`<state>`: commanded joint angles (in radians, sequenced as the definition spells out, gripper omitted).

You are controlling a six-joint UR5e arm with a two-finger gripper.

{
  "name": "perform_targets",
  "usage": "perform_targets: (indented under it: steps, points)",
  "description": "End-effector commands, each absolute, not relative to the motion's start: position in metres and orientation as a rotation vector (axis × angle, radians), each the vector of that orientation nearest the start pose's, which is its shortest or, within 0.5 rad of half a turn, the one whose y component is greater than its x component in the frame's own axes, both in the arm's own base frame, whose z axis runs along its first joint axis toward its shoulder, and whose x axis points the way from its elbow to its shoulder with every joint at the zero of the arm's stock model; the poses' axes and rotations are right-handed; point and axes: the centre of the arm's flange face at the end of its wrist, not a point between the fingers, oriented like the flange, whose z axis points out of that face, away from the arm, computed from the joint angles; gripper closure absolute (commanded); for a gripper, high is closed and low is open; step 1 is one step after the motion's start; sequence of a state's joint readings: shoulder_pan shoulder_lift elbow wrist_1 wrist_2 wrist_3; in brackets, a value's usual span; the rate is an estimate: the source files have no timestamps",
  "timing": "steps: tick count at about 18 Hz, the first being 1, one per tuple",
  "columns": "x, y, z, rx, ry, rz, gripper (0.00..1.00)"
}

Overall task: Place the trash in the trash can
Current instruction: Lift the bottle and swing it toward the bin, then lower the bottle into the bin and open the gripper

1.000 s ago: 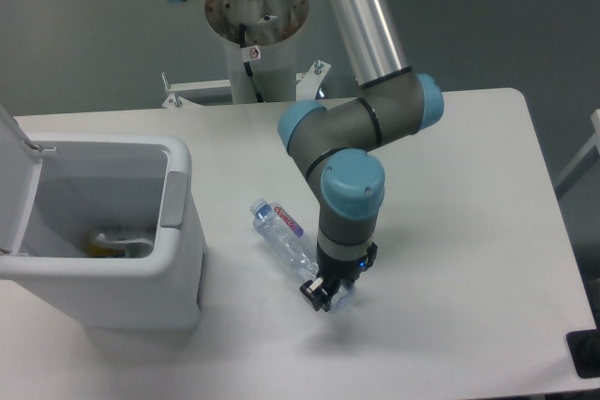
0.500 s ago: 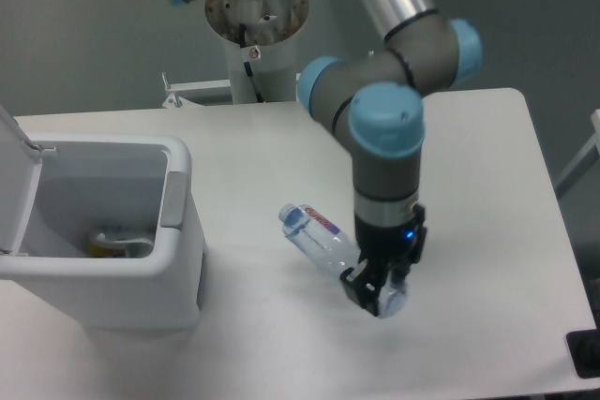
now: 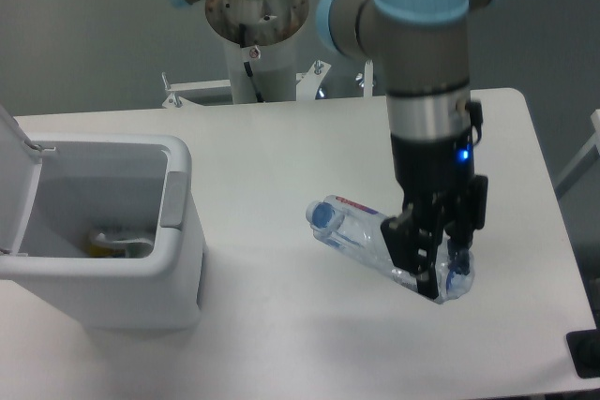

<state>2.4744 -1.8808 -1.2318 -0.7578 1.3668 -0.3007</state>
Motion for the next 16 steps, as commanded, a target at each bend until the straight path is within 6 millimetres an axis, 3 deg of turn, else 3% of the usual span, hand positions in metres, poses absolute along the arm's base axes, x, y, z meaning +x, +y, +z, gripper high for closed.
perform_targets:
  steps: [2,7,9,10,12,16]
  points:
    - [-0.402,0.533,0.606,-1.924,-1.159,0.074,0.43]
    - [-0.344,0.547,0.627,-1.933,-1.053,0.05,0.43]
    - [-0.331,0.554,0.629,-1.942,-1.026,0.039,0.43]
    - [-0.311,0.562,0.631,-1.958,-0.988,0.025,0.43]
    - [-0.291,0.573,0.63,-1.975,-0.954,0.005,0.43]
    - [-0.247,0.602,0.616,-2.039,-0.862,-0.038,0.43]
